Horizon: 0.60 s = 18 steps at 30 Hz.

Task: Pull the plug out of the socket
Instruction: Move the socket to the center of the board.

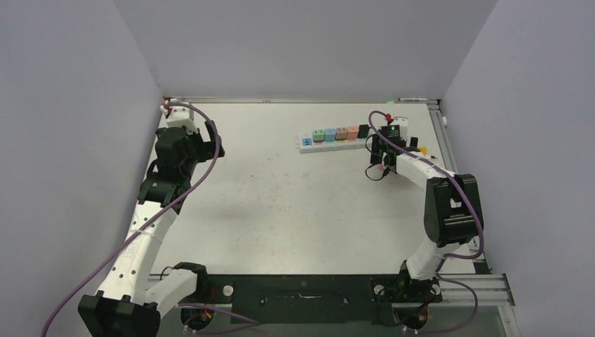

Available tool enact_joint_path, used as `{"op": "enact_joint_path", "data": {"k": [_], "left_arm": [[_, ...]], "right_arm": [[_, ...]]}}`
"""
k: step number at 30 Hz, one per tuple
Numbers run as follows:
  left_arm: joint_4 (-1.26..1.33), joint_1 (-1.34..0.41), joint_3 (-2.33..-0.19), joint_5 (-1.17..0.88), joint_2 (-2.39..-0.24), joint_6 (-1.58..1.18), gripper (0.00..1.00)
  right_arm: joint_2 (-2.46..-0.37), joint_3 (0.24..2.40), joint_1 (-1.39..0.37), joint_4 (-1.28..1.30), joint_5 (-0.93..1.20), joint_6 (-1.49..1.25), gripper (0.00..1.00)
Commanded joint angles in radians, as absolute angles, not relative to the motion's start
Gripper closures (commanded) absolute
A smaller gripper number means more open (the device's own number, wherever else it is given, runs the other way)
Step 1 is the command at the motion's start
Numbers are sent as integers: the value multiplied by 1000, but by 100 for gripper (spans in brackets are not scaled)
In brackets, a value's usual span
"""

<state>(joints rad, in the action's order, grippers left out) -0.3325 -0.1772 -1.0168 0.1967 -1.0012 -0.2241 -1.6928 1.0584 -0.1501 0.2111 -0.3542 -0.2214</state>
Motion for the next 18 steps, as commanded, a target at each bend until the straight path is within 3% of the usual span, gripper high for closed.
{"op": "enact_joint_path", "data": {"k": [1,3,6,18], "left_arm": [[-285,-183,-1026,186,-1014,-216,4],[-285,-182,-1027,184,-1019,-216,4],[-285,-182,-1027,179,-1024,-220,4],[-299,-184,-1037,164,-1061,-225,4]], "right_arm": [[-1697,1086,-144,180,-365,-165,10],[-1701,1083,-142,171,-374,-156,10],[-1700,1072,-134,146,-350,-128,0],[-1690,1033,-149,92,-249,-68,41]]}}
